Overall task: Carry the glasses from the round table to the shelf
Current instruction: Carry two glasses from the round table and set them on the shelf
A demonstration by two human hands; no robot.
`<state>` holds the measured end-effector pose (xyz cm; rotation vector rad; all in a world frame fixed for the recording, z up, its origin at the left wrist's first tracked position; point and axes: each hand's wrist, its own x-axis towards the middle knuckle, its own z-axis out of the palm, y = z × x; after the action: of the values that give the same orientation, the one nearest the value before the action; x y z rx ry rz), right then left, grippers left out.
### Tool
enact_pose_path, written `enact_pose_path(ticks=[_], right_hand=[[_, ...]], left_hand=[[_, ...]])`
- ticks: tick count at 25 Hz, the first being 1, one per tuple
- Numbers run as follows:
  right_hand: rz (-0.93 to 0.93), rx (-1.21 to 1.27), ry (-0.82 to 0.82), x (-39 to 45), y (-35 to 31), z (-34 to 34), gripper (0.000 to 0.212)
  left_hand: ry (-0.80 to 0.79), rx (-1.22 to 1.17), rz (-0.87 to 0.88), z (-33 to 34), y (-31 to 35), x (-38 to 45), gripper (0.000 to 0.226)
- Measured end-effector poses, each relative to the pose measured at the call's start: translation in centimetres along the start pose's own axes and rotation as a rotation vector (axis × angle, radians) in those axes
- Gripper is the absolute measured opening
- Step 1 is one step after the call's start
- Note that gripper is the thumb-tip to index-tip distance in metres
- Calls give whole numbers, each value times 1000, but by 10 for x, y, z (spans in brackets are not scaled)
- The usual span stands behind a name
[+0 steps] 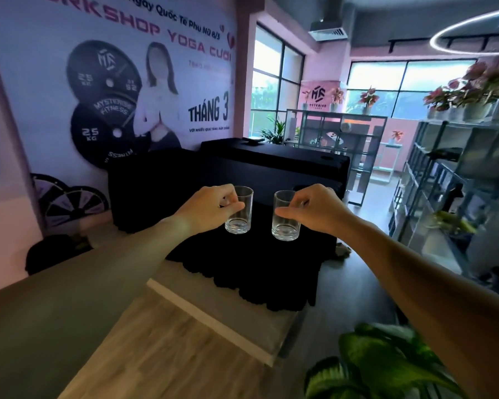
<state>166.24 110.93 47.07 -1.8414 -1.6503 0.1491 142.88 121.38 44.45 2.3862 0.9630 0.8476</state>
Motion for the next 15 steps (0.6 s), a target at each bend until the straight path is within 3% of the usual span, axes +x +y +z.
enact_pose_path(ticks=[5,8,15], right_hand=[[21,37,-3,146,22,36,26],[10,69,-21,180,23,48,26],[-109,95,-110,363,43,126,27]], left_hand=[[0,14,-33,-9,-82,130,16],[20,18,-46,-14,-97,156,17],[98,71,-142,-25,-212,279,20]])
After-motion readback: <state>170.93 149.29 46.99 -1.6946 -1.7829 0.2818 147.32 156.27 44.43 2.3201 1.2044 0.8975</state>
